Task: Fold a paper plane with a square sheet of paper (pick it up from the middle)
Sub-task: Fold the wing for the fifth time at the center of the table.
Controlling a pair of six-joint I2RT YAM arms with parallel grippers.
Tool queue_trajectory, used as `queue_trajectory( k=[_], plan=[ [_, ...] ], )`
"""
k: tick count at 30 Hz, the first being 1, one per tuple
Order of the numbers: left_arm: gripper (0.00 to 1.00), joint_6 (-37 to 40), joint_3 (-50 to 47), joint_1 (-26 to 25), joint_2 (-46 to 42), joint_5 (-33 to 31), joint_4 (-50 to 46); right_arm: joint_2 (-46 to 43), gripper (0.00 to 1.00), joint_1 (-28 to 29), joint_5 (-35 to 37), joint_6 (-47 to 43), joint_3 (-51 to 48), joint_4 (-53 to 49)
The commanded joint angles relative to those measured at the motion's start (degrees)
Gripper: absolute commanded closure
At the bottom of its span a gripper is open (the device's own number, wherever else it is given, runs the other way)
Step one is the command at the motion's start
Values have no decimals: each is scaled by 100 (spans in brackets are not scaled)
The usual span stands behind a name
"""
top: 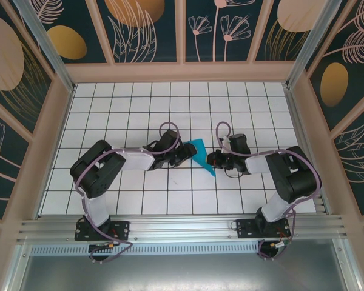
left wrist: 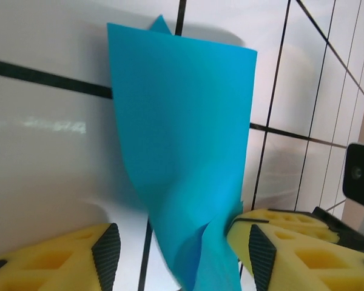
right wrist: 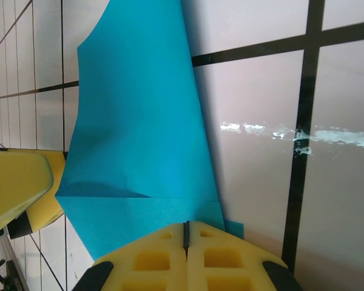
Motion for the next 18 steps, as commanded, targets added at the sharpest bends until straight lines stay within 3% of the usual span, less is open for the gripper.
queue_trajectory(
  k=[1, 3, 8, 12, 18],
  plan=[
    [42, -141, 214, -42, 282, 52, 229, 104, 99, -62, -22, -166, -106, -14],
    [48, -140, 313, -38, 396, 59, 243, 125, 98, -62, -58, -226, -81, -32],
    [76, 60, 555, -35, 476, -96, -11, 91, 96, -53, -131, -443, 36, -162],
    [93, 339, 711, -34, 432, -281, -408, -30, 91, -27, -74, -751, 237, -542],
    [100, 352, 695, 53, 260, -317, -627, -673, 75, 325, 927, -1443, 365, -915]
  ],
)
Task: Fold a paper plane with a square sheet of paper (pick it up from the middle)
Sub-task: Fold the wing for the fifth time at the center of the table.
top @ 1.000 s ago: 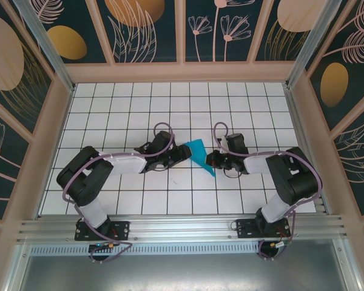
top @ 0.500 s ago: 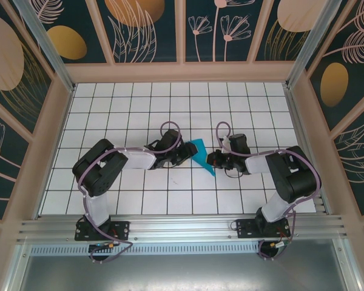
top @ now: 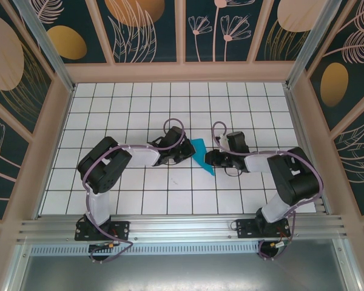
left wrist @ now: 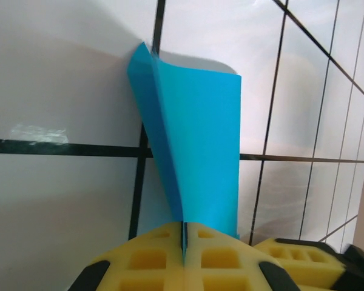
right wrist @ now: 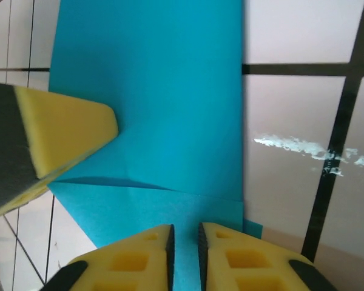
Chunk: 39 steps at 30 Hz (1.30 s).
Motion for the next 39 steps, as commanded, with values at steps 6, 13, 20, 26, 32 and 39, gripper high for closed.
queue_trajectory(
  k=[6, 13, 20, 26, 32, 39],
  plan=[
    [100, 165, 66, 190, -320, -45, -385, -1324, 64, 699, 2013, -1707, -254, 22],
    [100, 156, 36, 266, -419, 131, -339, -1608, 51, 1293, 2224, -2566, -328, 394],
    [100, 237, -108, 437, -647, 227, -423, -1231, 52, 2018, 2770, -3792, -127, 487],
    [100, 259, -118, 475, -654, 299, -414, -360, 51, 2704, 4488, -4440, 6, 1263],
    [100, 254, -176, 490, -655, 338, -371, 167, 51, 2971, 5098, -4665, 74, 1817],
    [100, 232, -201, 496, -654, 339, -356, 576, 67, 3088, 5461, -4694, 259, 1920]
  ],
)
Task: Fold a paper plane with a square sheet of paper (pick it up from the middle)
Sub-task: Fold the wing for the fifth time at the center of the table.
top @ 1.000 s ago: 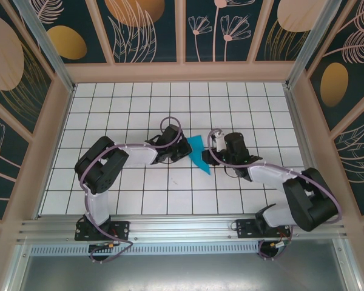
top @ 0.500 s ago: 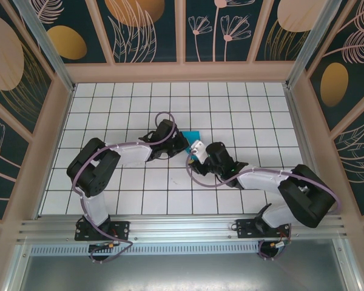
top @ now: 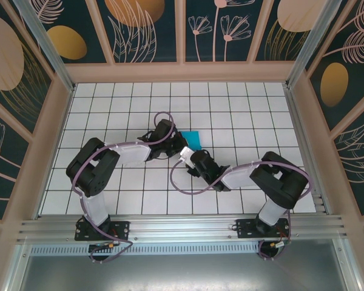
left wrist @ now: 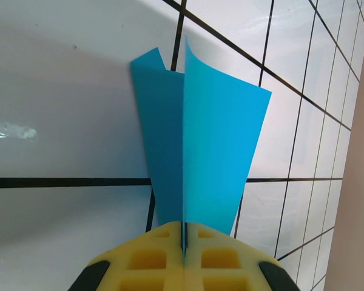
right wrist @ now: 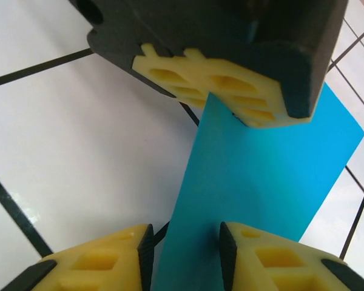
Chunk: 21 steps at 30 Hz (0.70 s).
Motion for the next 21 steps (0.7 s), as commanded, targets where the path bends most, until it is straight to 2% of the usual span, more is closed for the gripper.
queue_trajectory(
  k=[1, 6, 10, 11, 14, 15, 21],
  plan=[
    [100, 91, -102, -3, -113, 93, -48, 148, 69, 88, 427, -93, 218, 392],
    [100, 76, -105, 21, -141, 102, -43, 287, 85, 110, 526, -55, 306, 375],
    [93, 66, -105, 69, -190, 109, -43, 243, 95, 97, 403, 317, 238, 393],
    [90, 75, -107, 80, -238, 103, -58, 246, 98, 101, 284, 467, 245, 334],
    [69, 40, -395, 112, -395, 22, -16, 236, 100, 117, -41, 938, 240, 184],
    [59, 25, -415, 125, -434, 15, -30, 218, 100, 128, -146, 1094, 220, 169],
    [52, 86, -614, 137, -656, 7, 48, 216, 100, 121, -660, 1801, 137, 312]
  ],
)
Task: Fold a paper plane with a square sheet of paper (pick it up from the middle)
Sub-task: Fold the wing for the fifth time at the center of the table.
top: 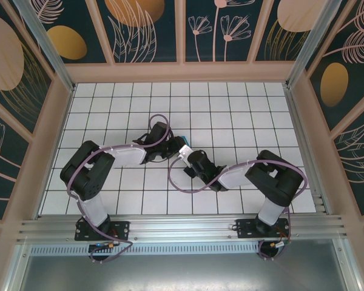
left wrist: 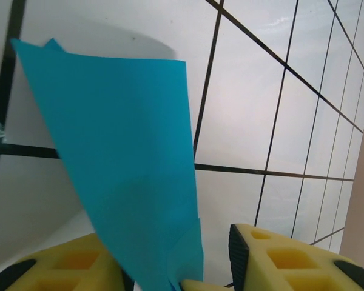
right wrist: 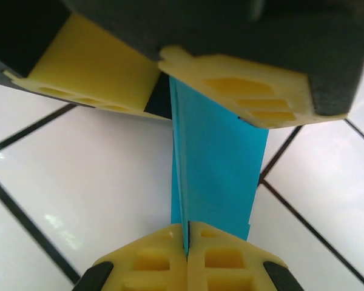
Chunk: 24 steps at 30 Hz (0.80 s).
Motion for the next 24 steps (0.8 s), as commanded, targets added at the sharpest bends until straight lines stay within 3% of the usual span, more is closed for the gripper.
queue_trajectory(
  k=[1, 13, 18, 24],
  plan=[
    [50, 77, -127, 29, -265, 101, 78, -11, 100, 17, -494, 734, -19, 208],
    [39, 261, -365, 28, -969, -271, -141, 130, 100, -837, -3002, 2471, -162, 506],
    [37, 303, -581, 29, -1284, -531, -266, 343, 100, -1072, -3562, 2765, 1, 351],
    [40, 317, -852, 30, -1490, -390, 24, 729, 100, -1243, -4161, 3224, 204, 346]
  ],
)
